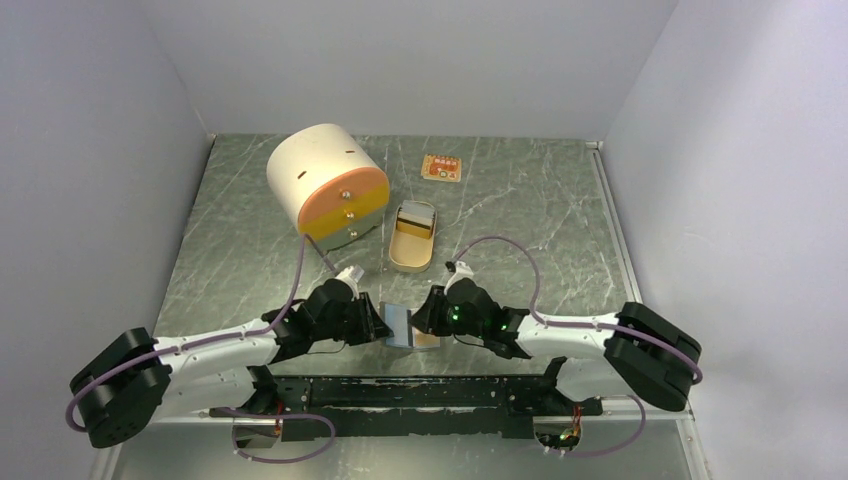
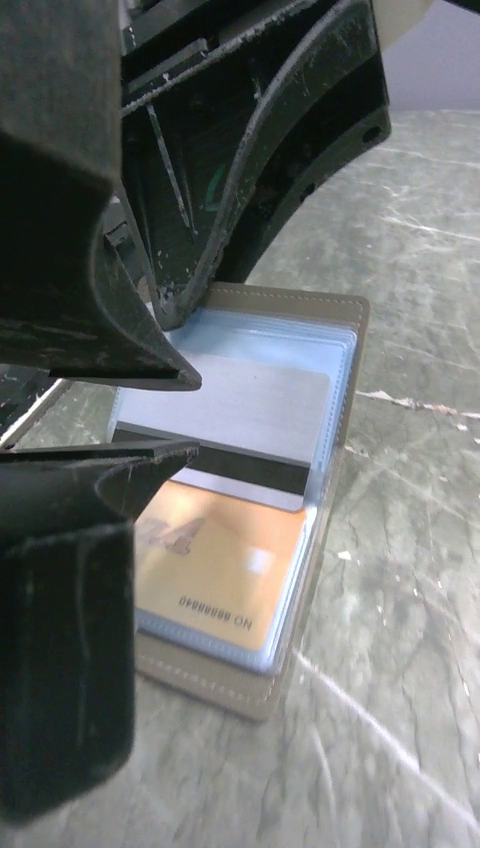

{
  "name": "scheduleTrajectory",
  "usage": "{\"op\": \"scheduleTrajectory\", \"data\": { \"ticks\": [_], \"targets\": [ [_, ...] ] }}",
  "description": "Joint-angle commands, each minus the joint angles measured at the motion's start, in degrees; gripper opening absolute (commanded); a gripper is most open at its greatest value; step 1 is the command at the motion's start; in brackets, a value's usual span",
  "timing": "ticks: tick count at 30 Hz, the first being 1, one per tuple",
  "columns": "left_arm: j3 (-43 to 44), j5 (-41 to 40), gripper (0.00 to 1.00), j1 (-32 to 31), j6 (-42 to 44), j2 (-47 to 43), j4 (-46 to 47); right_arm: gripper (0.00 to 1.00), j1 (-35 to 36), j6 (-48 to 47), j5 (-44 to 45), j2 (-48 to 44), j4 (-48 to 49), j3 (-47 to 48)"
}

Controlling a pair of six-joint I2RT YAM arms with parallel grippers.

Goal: Put the credit cards into the card holder
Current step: Insert the credit card into the card holder, then turn over the card slot in the card holder.

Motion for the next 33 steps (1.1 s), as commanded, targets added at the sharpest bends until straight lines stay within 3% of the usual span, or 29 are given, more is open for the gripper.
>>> {"op": "scheduleTrajectory", "data": {
  "ticks": [1,8,18,33],
  "targets": [
    [2.4,0.4,0.29,0.2,1.4,-2.0,0.4,0.26,-0.7,-2.9,6.8,-3.6,-7.4,0.5],
    [2.0,0.9,0.28,0.2,1.3,-2.9,1.9,0.14,-0.8,-4.7,7.8,-2.1,-8.2,0.4],
    [2.3,2.0,0.12,0.2,2.0,-1.1,4.4,0.12,-0.8,-5.1,4.2,6.7,-1.5,0.8],
    [2.4,5.3,0.1,0.2,3.2,3.0,9.9,0.11,-0.8,-4.3,2.0,9.9,2.4,-0.3]
  ]
}}
